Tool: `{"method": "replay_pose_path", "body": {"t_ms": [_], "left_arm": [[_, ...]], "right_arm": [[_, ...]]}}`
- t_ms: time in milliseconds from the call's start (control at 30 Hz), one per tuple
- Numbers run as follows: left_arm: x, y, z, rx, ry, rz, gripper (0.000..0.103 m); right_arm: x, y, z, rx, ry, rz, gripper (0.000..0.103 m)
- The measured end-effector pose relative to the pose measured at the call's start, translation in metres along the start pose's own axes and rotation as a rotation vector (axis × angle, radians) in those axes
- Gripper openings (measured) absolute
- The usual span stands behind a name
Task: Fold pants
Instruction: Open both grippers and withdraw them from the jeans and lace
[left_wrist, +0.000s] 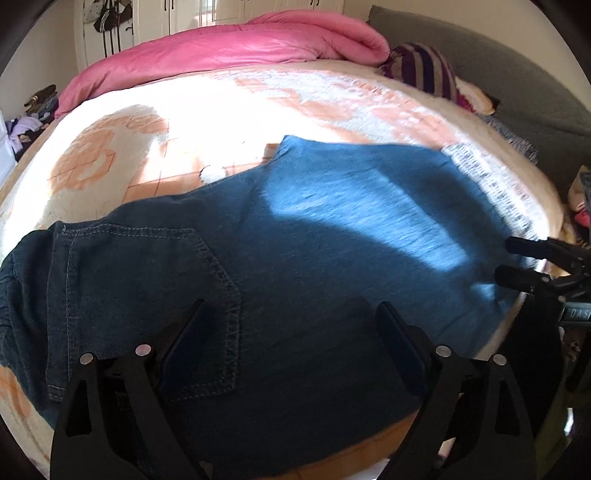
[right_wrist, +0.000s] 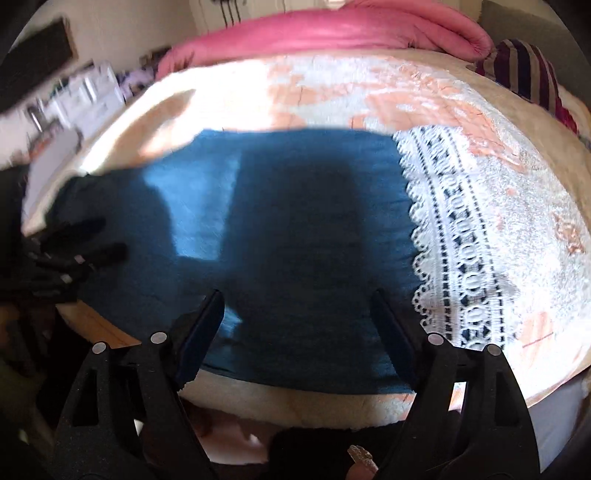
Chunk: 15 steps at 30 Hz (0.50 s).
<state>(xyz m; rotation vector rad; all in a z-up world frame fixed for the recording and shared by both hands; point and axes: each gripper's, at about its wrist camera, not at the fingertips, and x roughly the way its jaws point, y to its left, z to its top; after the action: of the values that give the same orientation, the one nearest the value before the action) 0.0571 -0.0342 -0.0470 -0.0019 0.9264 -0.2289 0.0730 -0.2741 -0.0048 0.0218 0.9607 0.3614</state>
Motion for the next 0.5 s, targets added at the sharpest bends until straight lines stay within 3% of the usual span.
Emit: {"method": "replay_pose_path", "body": {"t_ms": [167, 300, 500], "left_arm": [[-0.016, -0.013, 0.011, 0.036, -0.032, -0.005, 0.090], [-0.023, -0.024, 0.023, 0.049, -0.054, -0.023, 0.096], [-0.029, -0.041, 0.043, 0.080, -0.085, -0.043, 0.096]], "right_arm": [[-0.023, -0.011, 0.002, 0.029, -0.047, -0.036, 0.084], [-0.042, -0.027, 0.003, 0.062, -0.092, -0.071, 0.087], [-0.065, -0.046, 0.000, 0.103, -0.144, -0.118, 0.089]]}}
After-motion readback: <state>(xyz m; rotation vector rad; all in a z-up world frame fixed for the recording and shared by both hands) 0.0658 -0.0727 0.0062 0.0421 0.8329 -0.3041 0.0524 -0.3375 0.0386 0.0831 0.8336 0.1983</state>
